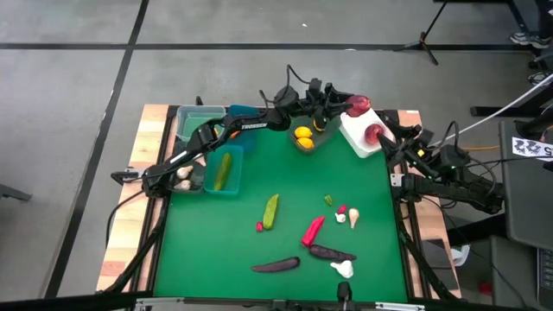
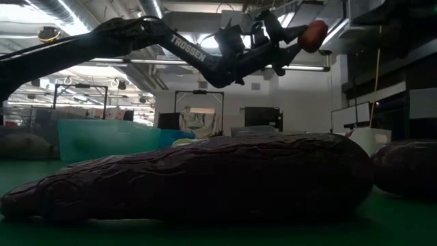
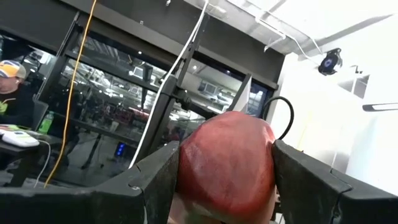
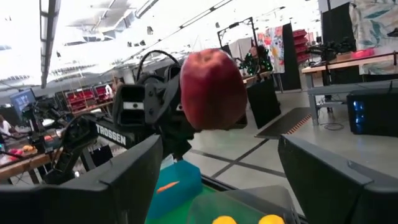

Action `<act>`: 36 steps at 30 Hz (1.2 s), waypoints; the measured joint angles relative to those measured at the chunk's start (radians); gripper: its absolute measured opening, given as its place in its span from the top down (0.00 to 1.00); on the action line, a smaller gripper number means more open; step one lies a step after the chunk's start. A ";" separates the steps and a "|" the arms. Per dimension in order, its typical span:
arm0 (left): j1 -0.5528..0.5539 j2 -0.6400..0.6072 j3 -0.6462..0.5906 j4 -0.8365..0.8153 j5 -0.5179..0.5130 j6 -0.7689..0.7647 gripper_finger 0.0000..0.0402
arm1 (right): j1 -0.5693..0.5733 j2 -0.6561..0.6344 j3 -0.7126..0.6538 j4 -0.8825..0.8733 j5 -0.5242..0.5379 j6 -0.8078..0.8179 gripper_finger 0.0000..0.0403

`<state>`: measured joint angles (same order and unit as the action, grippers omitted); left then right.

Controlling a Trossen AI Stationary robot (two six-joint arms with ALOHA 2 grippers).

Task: Sort produce into baskets
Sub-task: Put the red apple into the white bin

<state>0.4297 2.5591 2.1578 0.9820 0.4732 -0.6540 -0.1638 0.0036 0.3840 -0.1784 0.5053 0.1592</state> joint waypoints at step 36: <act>-0.054 0.000 0.000 0.027 -0.051 -0.002 0.42 | 0.000 0.150 0.000 0.222 -0.140 -0.085 0.21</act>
<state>0.3759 2.5591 2.1578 1.0087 0.4225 -0.6562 -0.1638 0.1537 0.3836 0.0434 0.3657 0.0737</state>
